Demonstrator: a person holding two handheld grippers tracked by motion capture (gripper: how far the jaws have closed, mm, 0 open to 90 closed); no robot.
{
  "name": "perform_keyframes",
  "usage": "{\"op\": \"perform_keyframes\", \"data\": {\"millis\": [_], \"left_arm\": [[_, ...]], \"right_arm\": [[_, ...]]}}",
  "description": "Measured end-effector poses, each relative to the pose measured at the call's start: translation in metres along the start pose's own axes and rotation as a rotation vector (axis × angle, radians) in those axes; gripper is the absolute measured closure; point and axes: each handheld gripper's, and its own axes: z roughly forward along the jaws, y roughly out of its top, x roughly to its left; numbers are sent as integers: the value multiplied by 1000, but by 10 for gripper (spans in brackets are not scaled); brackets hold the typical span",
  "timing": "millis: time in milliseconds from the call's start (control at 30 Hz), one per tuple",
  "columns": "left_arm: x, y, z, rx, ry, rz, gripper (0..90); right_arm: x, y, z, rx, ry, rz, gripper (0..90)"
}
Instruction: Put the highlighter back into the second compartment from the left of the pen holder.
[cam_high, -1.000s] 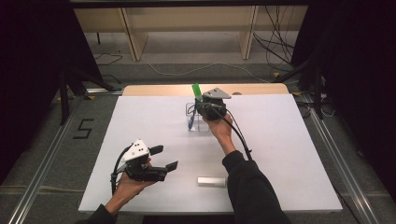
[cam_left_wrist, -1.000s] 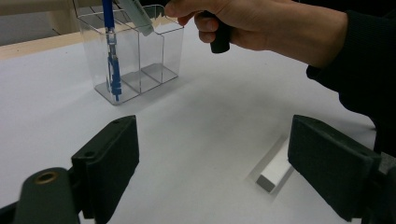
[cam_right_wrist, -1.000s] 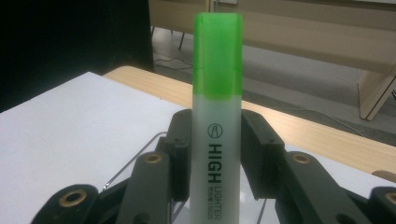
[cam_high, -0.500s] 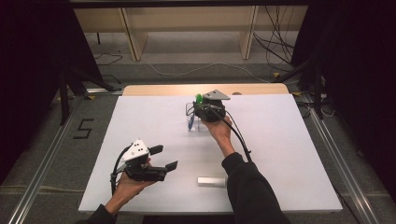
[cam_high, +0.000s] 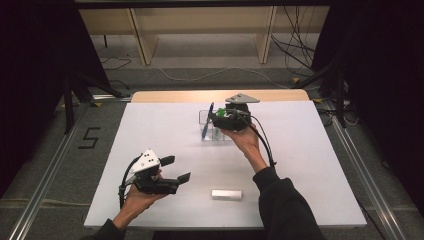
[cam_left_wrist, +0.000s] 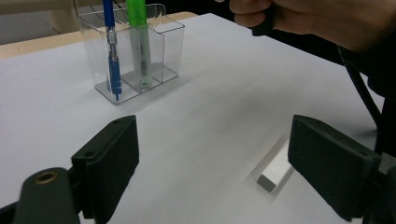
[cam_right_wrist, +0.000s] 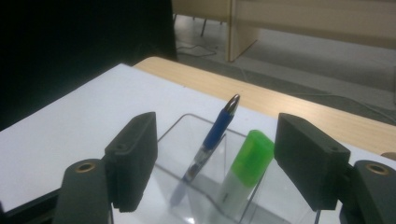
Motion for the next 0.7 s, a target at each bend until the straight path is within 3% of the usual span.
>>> {"op": "perform_keyframes", "data": {"millis": [167, 267, 700], "left_arm": [[0, 0, 0, 1, 1, 0, 160], [0, 0, 0, 4, 4, 3, 160], [1, 0, 0, 5, 5, 3, 159]], "right_arm": [[0, 0, -15, 23, 58, 3, 288], [0, -2, -22, 57, 91, -20, 274], [8, -19, -53, 133, 156, -105, 268]]}}
